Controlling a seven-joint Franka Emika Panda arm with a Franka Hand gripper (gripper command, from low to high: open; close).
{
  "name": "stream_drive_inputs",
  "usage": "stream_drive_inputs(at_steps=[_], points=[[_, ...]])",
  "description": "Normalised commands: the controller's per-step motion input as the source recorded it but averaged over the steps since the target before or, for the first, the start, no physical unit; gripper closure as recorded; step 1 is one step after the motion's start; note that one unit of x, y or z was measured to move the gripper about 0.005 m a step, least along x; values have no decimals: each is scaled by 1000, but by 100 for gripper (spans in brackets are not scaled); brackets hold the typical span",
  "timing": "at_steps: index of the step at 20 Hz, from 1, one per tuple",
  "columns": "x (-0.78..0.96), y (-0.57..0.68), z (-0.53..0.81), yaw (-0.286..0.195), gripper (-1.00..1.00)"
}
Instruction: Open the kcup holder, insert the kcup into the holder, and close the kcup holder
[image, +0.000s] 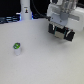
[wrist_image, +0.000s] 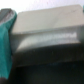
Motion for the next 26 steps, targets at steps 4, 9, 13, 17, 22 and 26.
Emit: stream_drive_inputs(at_steps=[4,9,13,17,22,26], points=[[894,-343,190,-101,100],[886,-353,205,-101,100],[679,-199,183,-86,-100],[157,-79,97,-48,-100],[158,-144,188,-63,-100],[76,-412,354,-152,-100]])
